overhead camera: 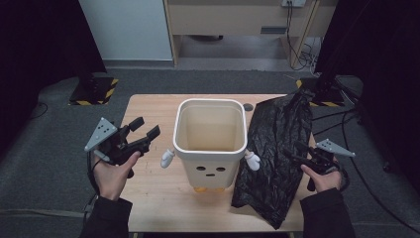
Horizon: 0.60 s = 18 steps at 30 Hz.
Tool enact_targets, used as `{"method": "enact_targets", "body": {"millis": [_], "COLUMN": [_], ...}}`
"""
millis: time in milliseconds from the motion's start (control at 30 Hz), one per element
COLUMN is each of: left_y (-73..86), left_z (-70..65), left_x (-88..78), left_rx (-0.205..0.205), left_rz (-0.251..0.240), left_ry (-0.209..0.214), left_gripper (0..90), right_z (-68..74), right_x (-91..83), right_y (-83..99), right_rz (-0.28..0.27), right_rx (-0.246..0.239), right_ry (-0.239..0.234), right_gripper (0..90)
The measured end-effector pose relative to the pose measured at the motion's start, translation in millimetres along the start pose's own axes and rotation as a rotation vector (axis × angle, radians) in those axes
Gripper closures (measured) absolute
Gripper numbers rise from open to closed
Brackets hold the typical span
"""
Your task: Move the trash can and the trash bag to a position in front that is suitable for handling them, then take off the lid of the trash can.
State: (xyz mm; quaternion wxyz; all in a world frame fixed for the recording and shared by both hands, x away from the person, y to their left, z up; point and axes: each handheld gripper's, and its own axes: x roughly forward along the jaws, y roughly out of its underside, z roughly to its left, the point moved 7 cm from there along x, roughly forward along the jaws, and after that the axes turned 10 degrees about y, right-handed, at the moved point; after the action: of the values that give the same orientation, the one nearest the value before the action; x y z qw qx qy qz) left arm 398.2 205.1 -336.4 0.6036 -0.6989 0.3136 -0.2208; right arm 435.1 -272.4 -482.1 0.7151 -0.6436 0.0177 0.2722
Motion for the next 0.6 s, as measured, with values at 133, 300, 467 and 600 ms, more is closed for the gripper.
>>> {"method": "enact_targets", "body": {"millis": [133, 300, 467, 600], "left_y": [-20.6, -36.6, -49.1, -58.1], "left_z": [1.6, 0.5, -3.3, -8.1], "left_x": [22.6, 47.2, 65.0, 87.2], "left_rx": [0.014, 0.034, 0.049, 0.074], "left_rz": [-0.025, -0.030, -0.052, -0.052], "left_ry": [-0.011, -0.003, 0.005, 0.012], "left_gripper": [25.8, 24.7, 24.5, 24.3], "right_z": [-12.5, -15.0, -15.4, -16.0], "right_x": [3.9, 6.9, 9.8, 11.2], "right_y": [11.9, 15.2, 19.9, 22.4], "right_rz": [0.036, 0.039, 0.059, 0.070], "right_rx": [0.007, 0.003, -0.003, -0.001], "right_ry": [0.043, 0.059, 0.068, 0.069], "right_gripper": [25.0, 24.2, 23.3, 23.0]}}
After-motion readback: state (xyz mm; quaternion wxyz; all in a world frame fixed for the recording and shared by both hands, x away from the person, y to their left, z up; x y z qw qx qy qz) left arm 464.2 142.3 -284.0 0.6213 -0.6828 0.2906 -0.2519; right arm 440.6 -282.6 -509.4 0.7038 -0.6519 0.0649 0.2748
